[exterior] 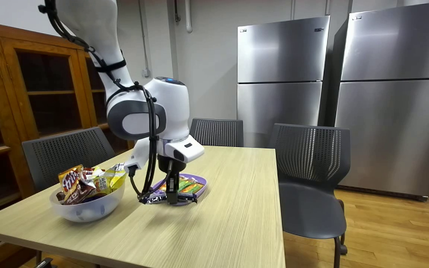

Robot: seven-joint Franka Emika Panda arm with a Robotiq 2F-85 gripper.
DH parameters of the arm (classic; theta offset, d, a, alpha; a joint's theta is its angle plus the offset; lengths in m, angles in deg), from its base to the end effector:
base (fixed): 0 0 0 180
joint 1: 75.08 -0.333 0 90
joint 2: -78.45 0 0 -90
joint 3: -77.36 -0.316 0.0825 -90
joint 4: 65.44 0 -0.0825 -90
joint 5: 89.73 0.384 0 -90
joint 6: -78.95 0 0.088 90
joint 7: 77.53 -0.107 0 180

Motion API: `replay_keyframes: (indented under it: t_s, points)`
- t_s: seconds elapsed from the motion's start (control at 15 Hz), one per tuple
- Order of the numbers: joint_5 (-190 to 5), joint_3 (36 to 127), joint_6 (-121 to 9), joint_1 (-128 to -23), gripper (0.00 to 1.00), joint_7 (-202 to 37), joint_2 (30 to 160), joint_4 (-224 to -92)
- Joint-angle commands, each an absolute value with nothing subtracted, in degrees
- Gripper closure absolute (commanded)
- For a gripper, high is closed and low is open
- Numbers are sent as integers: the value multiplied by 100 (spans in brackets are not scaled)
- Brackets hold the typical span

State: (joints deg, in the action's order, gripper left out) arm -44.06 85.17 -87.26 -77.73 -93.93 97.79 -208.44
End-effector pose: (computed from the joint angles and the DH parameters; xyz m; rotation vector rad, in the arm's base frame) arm 0.4502 -0.0881 0.1601 -2.4974 1.5935 -0.0952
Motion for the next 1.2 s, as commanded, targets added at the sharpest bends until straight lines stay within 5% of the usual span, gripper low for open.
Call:
replay_keyframes:
  t_s: [0.0, 1.13]
  points:
    - [-4396, 8475, -8583, -7737, 94, -9294, 9563, -20834]
    - [-5374, 8387, -8145, -7566, 94, -10013, 9864, -19627]
